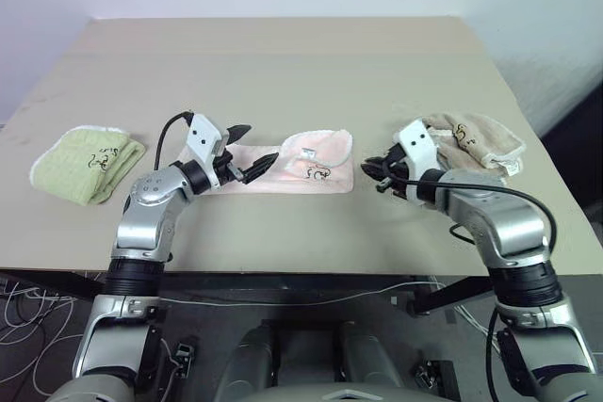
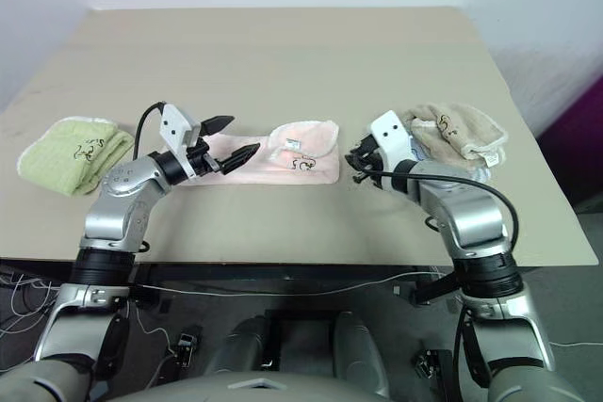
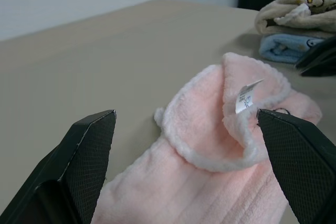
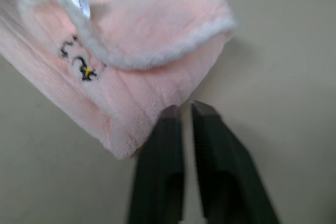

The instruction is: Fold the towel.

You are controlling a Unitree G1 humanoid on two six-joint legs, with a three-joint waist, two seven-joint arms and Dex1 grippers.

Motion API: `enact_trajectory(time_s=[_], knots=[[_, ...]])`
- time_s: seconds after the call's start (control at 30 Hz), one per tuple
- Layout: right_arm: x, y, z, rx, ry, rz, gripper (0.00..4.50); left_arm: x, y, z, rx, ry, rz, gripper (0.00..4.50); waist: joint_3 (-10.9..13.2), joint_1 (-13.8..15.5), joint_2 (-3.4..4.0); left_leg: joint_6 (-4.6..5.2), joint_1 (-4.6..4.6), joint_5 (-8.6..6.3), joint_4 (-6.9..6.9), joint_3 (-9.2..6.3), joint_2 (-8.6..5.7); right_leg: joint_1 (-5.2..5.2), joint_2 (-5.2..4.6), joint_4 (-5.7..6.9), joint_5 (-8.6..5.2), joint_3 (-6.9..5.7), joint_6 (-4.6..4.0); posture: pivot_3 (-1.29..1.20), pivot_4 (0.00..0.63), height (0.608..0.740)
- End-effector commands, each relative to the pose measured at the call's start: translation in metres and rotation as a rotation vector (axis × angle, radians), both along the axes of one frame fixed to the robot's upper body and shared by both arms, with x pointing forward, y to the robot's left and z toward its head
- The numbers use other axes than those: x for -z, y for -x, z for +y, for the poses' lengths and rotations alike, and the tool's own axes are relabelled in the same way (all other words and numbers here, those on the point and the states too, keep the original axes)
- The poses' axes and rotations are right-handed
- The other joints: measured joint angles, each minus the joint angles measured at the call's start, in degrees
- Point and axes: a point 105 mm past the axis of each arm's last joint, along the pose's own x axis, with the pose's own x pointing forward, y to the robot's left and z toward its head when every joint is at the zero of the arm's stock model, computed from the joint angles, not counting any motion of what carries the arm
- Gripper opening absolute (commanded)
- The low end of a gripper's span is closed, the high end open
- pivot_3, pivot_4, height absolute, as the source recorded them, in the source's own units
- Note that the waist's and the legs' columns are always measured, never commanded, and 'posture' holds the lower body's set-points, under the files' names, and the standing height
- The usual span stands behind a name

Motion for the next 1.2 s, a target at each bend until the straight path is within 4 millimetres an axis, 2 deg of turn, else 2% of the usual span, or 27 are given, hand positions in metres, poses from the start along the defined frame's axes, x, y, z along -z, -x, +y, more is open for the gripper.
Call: enact_trajectory(time_s=[0.03, 0.33, 0.57, 0.7, 0.9, 1.03, 1.1, 1.2], knots=[[-0.016, -0.009, 0.009, -0.02, 0.006, -0.082, 0.35, -0.011, 0.0, 0.0, 0.007, 0.004, -0.043, 4.5, 0.0, 0.05, 0.0, 0.0, 0.0, 0.0, 0.0, 0.0, 0.0, -0.01, 0.0, 0.0, 0.0, 0.0, 0.0, 0.0, 0.15, 0.74], [-0.022, -0.021, 0.038, -0.097, 0.006, -0.122, 0.35, -0.008, 0.005, 0.005, -0.016, 0.008, -0.037, 4.5, 0.0, 0.01, 0.0, 0.0, 0.0, 0.0, -0.01, 0.0, 0.0, -0.02, 0.0, 0.0, 0.0, -0.01, 0.0, 0.0, 0.15, 0.74], [-0.036, -0.031, 0.064, -0.168, 0.033, -0.176, 0.35, -0.007, 0.005, 0.005, -0.02, 0.011, -0.033, 4.5, 0.0, -0.01, 0.0, -0.01, 0.0, 0.0, -0.02, -0.01, 0.0, -0.04, 0.0, 0.01, 0.0, -0.01, 0.0, 0.0, 0.15, 0.74], [-0.039, -0.044, 0.079, -0.173, 0.039, -0.2, 0.35, -0.006, 0.004, 0.004, -0.02, 0.013, -0.031, 4.5, 0.0, -0.07, 0.01, -0.01, 0.0, 0.0, -0.02, -0.01, 0.0, -0.05, 0.0, 0.02, 0.0, -0.01, 0.0, 0.0, 0.15, 0.74], [-0.014, -0.059, 0.098, -0.174, 0.071, -0.16, 0.35, -0.007, 0.003, 0.003, -0.02, 0.016, -0.032, 4.5, 0.0, -0.13, 0.01, -0.01, 0.0, 0.01, -0.03, 0.0, -0.01, -0.07, 0.01, 0.03, 0.0, -0.01, -0.01, 0.0, 0.15, 0.74], [0.022, -0.057, 0.106, -0.194, 0.132, -0.076, 0.35, -0.007, 0.004, 0.003, -0.021, 0.019, -0.034, 4.5, 0.0, -0.16, 0.01, -0.02, 0.0, 0.01, -0.03, 0.0, -0.01, -0.06, 0.01, 0.03, 0.0, -0.01, -0.01, 0.0, 0.15, 0.74], [0.034, -0.053, 0.107, -0.212, 0.154, -0.052, 0.35, -0.006, 0.005, 0.004, -0.023, 0.019, -0.033, 4.5, 0.0, -0.2, 0.02, -0.02, 0.0, 0.01, -0.03, 0.0, -0.01, -0.07, 0.01, 0.03, 0.0, -0.01, -0.01, 0.0, 0.15, 0.74], [0.037, -0.052, 0.106, -0.216, 0.15, -0.053, 0.35, -0.005, 0.005, 0.008, -0.04, 0.019, -0.03, 4.5, -0.01, -0.34, 0.03, -0.03, 0.04, 0.01, -0.04, -0.01, 0.0, -0.07, 0.04, 0.07, 0.0, -0.01, -0.01, 0.0, 0.15, 0.74]])
